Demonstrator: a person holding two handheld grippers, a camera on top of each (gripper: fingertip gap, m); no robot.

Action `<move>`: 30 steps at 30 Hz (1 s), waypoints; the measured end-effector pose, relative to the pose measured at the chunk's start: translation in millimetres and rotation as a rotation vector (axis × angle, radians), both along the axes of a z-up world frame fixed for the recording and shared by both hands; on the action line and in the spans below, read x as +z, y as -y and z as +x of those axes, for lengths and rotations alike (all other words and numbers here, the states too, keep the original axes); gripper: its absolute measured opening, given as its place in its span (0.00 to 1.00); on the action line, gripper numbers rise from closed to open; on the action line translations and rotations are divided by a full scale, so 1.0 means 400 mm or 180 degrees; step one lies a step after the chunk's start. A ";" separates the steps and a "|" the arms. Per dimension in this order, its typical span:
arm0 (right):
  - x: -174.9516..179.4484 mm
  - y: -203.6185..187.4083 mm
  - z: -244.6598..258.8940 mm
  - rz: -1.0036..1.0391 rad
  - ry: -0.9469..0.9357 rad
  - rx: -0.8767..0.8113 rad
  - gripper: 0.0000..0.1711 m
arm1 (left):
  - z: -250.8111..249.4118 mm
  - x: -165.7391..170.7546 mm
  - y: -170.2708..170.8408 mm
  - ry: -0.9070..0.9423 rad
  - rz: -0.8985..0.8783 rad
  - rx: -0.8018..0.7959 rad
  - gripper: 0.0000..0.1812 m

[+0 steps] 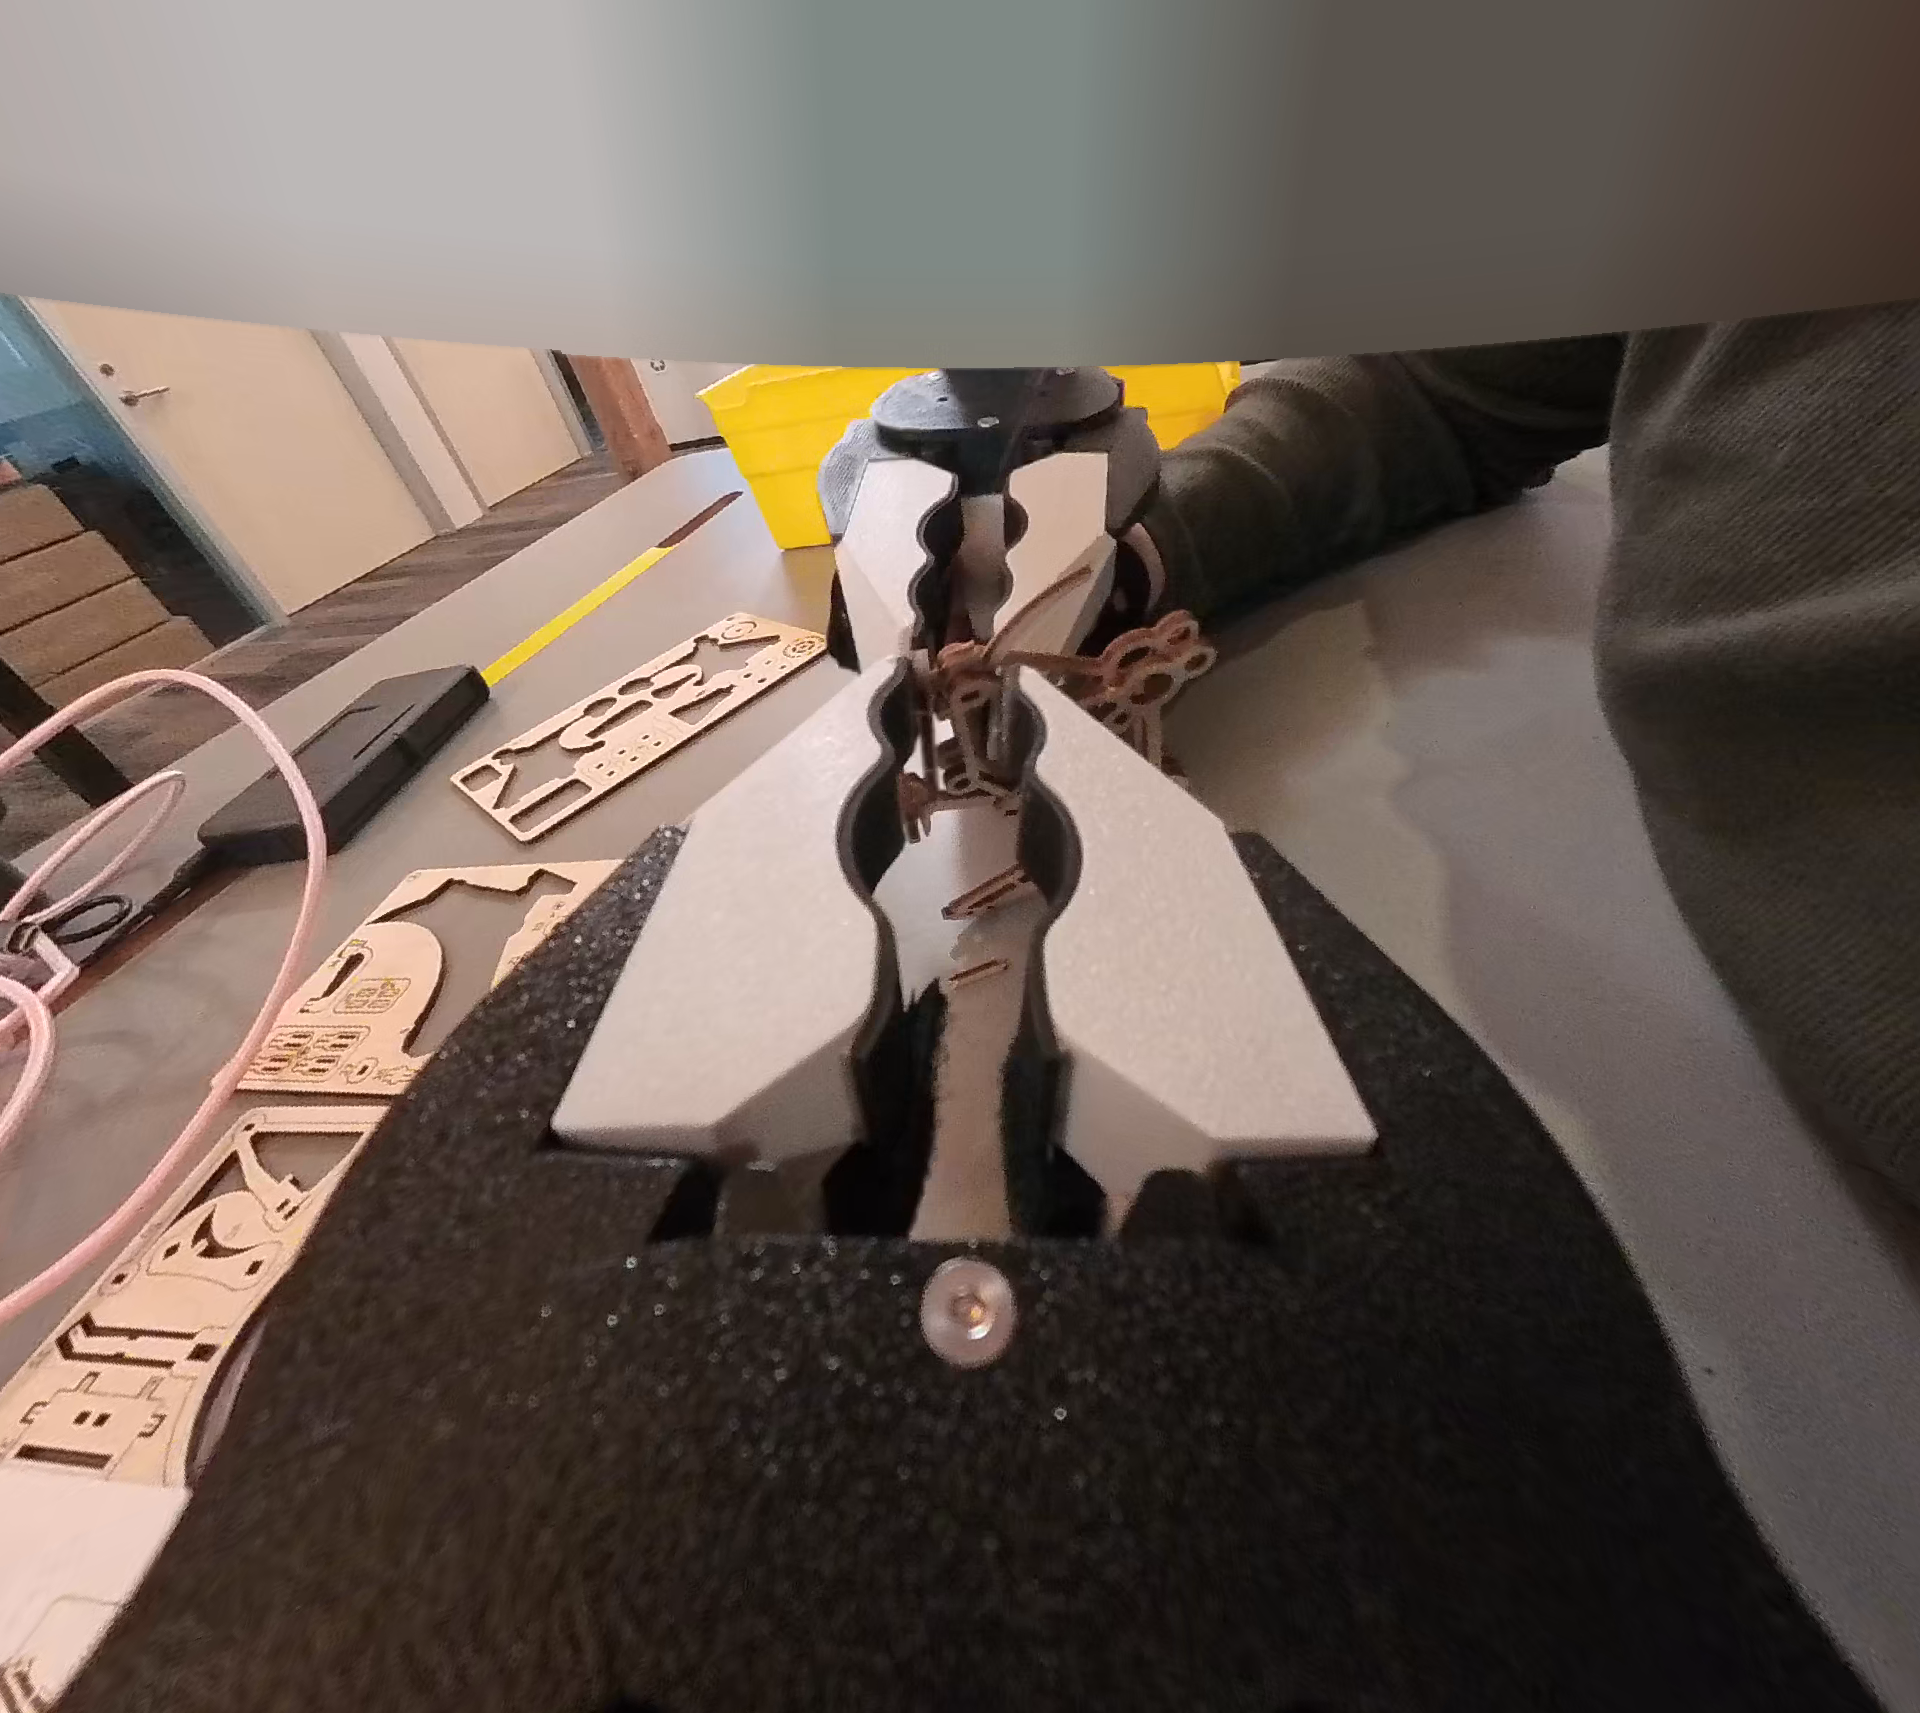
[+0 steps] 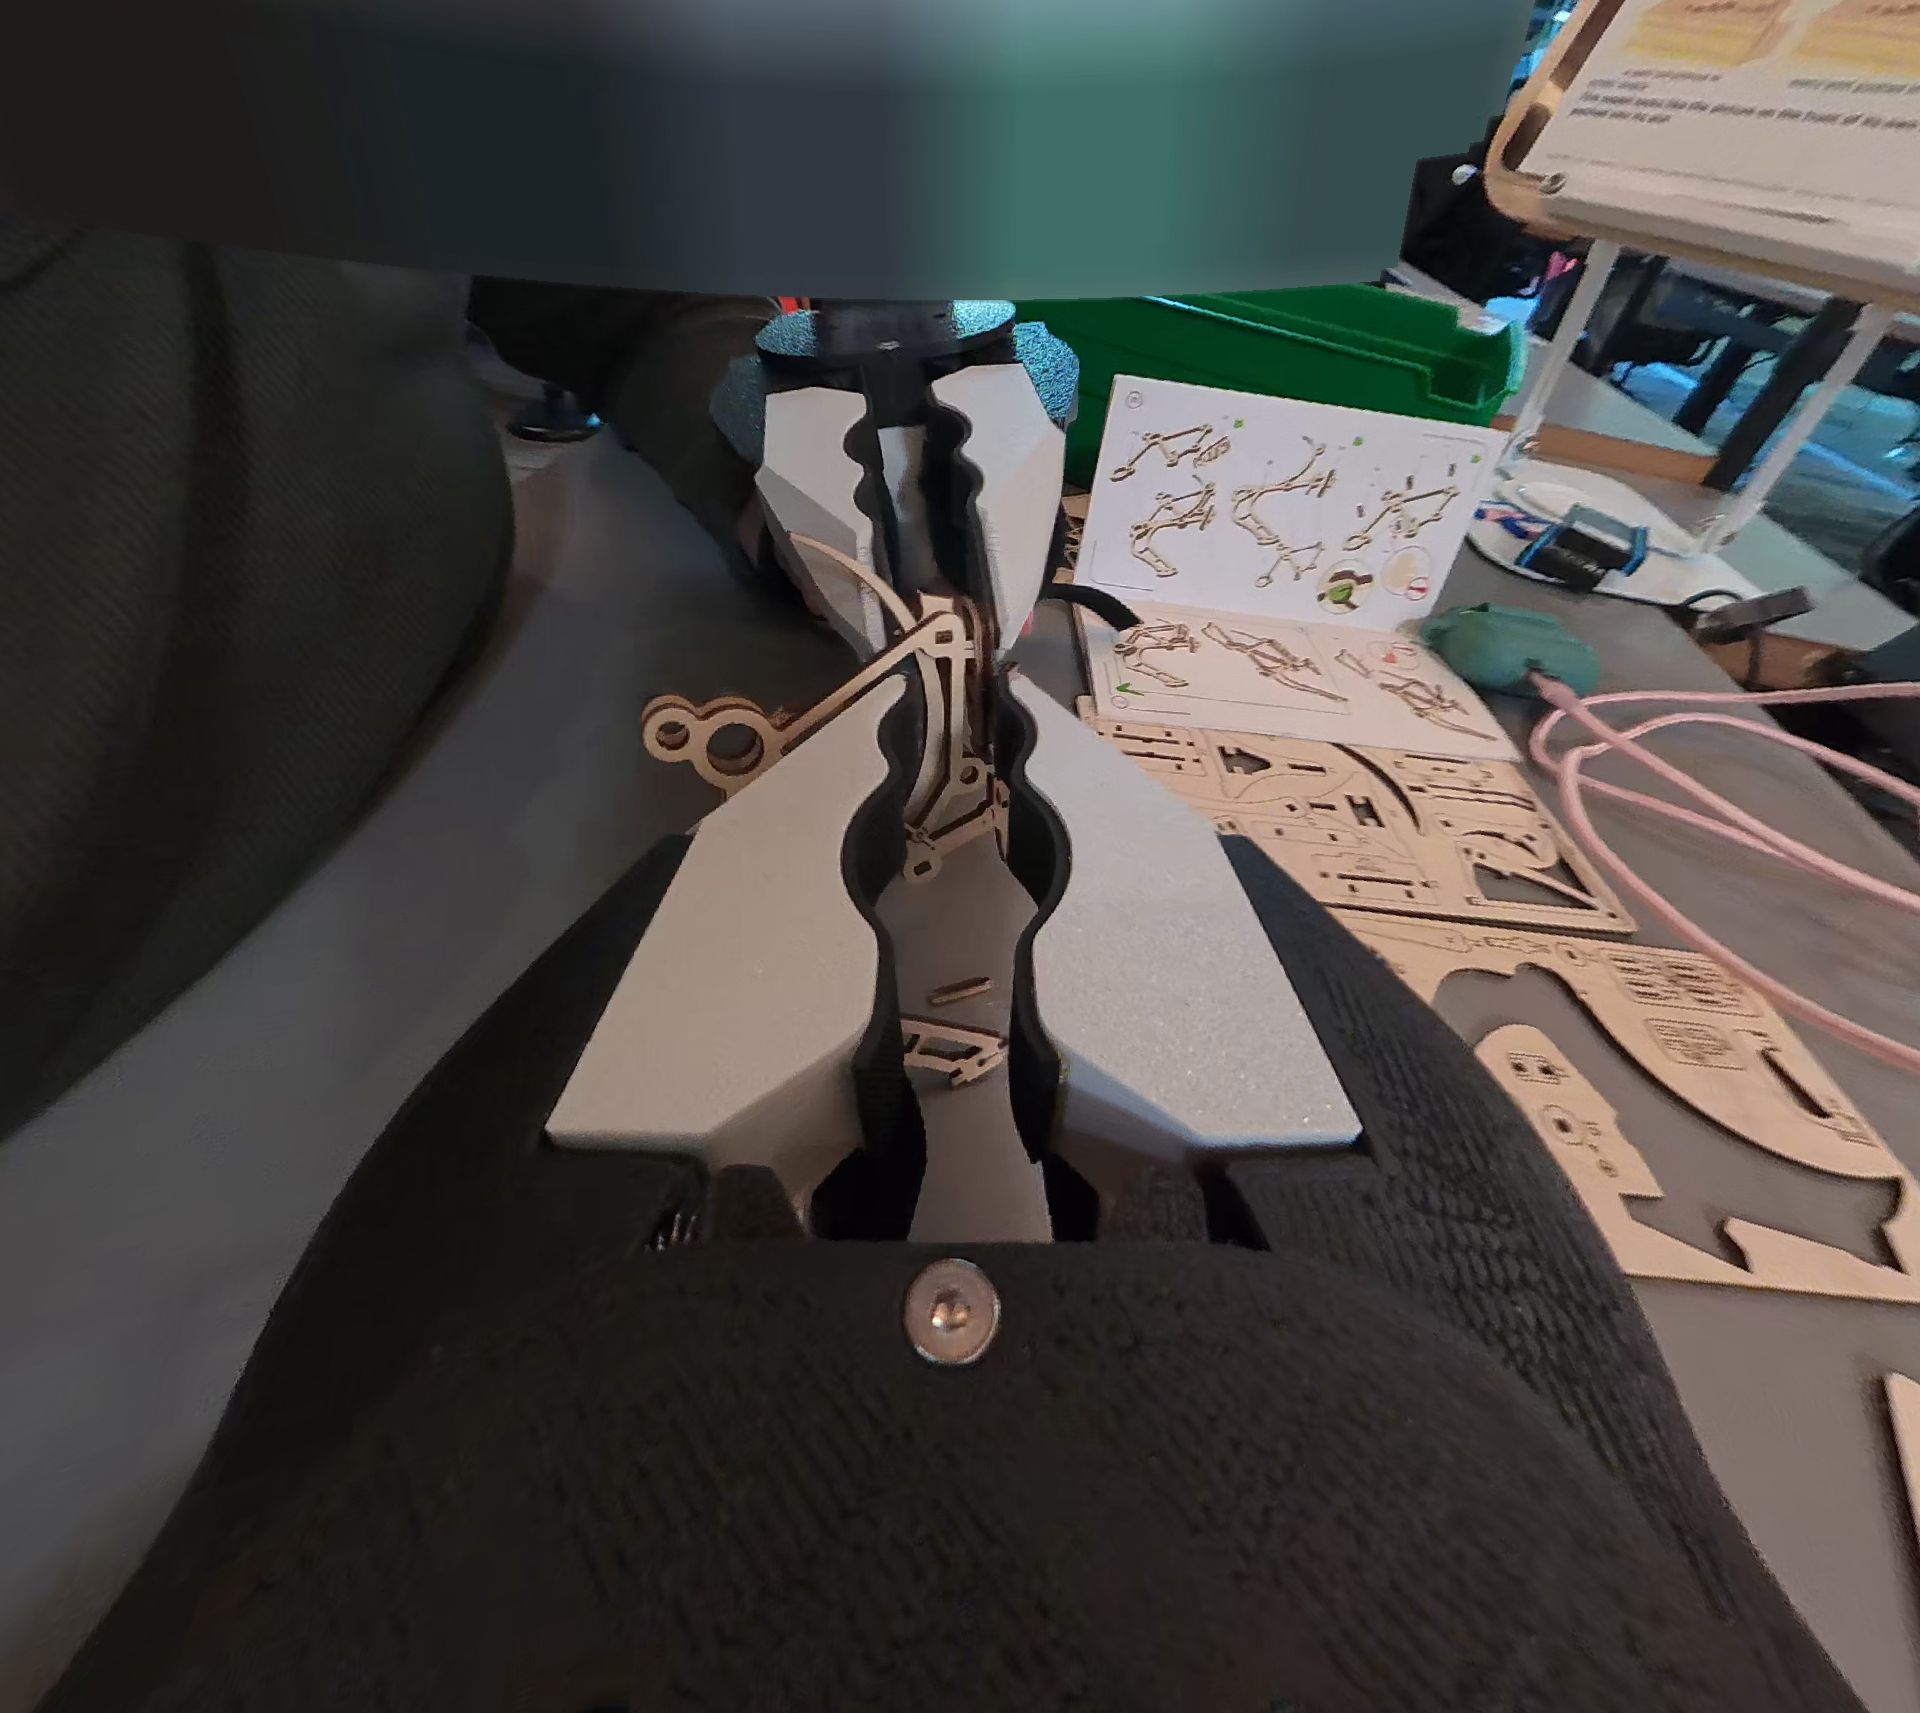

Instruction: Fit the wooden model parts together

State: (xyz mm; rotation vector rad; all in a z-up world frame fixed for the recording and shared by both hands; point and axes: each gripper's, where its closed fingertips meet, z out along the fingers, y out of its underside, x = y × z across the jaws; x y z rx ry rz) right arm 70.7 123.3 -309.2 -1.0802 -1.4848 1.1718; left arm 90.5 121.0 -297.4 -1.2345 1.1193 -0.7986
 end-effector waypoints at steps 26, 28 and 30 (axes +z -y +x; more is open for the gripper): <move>-0.006 -0.007 0.001 -0.0139 0.0073 0.0016 0.08 | -0.002 -0.008 -0.007 0.0101 -0.0331 -0.0120 0.06; -0.007 -0.009 0.002 -0.0145 0.0092 0.0022 0.08 | -0.002 -0.008 -0.008 0.0115 -0.0363 -0.0129 0.06; -0.008 -0.007 0.002 -0.0132 0.0123 0.0036 0.08 | -0.002 -0.008 -0.007 0.0127 -0.0392 -0.0159 0.06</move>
